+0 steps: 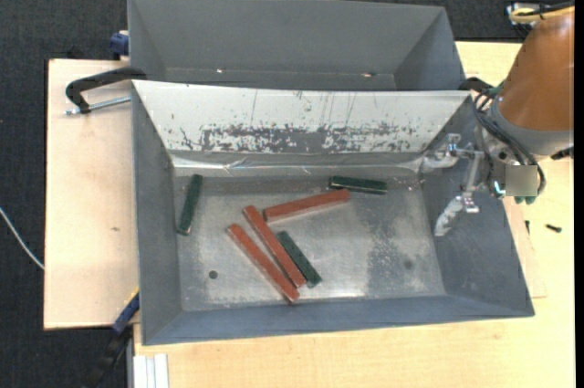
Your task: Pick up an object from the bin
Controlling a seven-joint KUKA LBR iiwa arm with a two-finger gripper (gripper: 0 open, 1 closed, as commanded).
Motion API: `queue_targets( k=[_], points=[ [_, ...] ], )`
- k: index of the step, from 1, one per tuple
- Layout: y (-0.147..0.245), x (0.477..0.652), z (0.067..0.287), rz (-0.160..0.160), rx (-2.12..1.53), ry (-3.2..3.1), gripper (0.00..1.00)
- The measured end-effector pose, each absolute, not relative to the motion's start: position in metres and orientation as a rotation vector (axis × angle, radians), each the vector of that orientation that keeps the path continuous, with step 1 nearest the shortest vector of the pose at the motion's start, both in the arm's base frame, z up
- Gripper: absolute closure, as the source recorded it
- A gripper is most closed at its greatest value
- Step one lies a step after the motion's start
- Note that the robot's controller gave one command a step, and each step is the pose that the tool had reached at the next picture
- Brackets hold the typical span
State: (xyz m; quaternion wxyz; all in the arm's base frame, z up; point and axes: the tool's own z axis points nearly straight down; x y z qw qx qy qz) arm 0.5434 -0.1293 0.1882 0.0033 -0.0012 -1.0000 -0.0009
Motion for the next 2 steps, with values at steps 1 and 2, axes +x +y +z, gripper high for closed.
queue_targets(
  k=[1, 2],
  points=[
    [-0.129, 0.545, 0.193, 0.0, -0.001, -3.143, 0.0],
    [-0.113, 0.568, 0.142, 0.003, 0.042, -3.15, 0.0]
  ],
)
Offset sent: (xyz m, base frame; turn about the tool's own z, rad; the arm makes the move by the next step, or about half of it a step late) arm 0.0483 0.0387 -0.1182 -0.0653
